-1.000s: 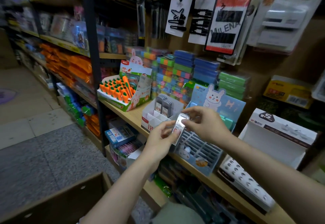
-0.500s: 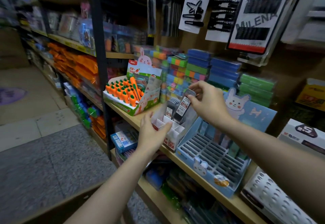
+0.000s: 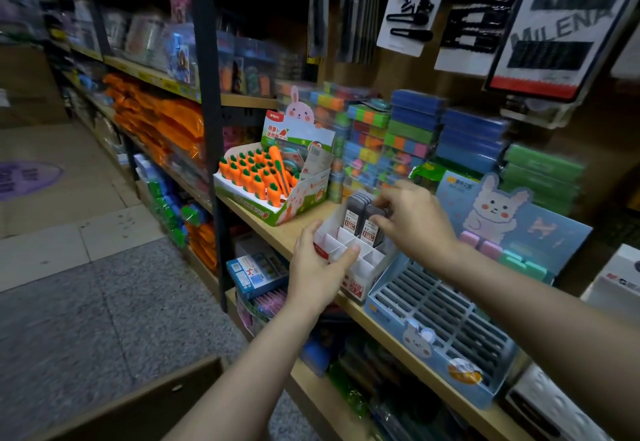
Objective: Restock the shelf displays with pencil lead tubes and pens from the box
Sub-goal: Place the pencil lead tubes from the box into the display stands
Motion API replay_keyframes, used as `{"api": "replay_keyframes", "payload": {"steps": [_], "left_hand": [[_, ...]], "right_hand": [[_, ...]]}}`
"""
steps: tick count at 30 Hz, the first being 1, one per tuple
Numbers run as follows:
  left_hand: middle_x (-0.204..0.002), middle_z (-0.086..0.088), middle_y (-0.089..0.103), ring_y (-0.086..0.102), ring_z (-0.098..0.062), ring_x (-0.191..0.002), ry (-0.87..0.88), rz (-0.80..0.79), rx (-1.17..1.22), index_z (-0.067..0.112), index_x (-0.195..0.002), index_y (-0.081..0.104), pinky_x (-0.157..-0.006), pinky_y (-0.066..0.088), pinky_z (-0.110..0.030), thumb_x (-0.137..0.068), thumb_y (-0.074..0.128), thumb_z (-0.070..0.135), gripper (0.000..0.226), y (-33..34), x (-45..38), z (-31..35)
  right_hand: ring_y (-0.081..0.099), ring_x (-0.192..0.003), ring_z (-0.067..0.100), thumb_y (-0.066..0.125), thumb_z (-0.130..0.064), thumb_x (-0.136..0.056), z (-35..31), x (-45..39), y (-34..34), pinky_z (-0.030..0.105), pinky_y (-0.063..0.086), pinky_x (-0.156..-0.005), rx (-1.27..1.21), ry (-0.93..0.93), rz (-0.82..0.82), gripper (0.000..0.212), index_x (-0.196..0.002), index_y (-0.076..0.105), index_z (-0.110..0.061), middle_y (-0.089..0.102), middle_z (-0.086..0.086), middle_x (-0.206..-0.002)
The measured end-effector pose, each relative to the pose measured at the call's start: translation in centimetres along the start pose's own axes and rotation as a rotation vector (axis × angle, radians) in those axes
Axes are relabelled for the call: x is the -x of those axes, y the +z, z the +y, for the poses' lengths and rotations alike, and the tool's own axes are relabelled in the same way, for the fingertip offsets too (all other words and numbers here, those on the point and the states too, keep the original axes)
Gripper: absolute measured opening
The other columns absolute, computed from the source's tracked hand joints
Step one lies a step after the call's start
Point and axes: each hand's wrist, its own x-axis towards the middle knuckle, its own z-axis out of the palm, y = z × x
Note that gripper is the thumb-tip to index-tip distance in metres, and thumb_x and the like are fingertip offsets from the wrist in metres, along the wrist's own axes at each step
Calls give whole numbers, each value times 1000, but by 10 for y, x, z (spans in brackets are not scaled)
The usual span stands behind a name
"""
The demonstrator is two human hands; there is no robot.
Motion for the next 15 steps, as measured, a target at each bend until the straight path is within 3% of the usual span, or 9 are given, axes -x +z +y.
{"api": "replay_keyframes", "payload": {"steps": [4, 9, 12, 15], "left_hand": [[-145, 4, 43, 38, -3, -122, 1, -4, -7, 25, -142, 41, -105, 39, -29, -78, 78, 38, 75, -1, -1, 0], [-146, 4, 41, 39, -7, -125, -33, -6, -12, 25, -143, 39, -101, 38, -28, -78, 78, 40, 78, 0, 1, 3], [-144, 3, 42, 42, -12, -129, -17, 32, -78, 22, -143, 38, -102, 39, -28, -78, 76, 44, 79, -1, 5, 10], [-133, 10, 50, 50, 8, -112, 34, 51, -11, 28, -130, 50, -91, 44, -14, -82, 71, 47, 56, -16, 22, 10]], "right_hand": [[59, -101, 29, 68, -27, -89, -1, -1, -3, 41, 51, -83, 34, -23, -15, 23, -109, 70, -16, 64, 5, -104], [55, -105, 28, 62, -30, -92, -5, 2, -10, 41, 52, -82, 163, -61, -93, 22, -103, 68, -12, 63, 7, -105], [48, -116, 27, 59, -29, -93, -10, 17, -18, 40, 46, -94, 180, -90, -72, 36, -124, 60, -13, 58, 6, -122], [51, -113, 24, 62, -22, -91, -21, 50, -28, 39, 44, -95, 10, -122, 55, 37, -127, 59, -16, 59, 3, -121]]}}
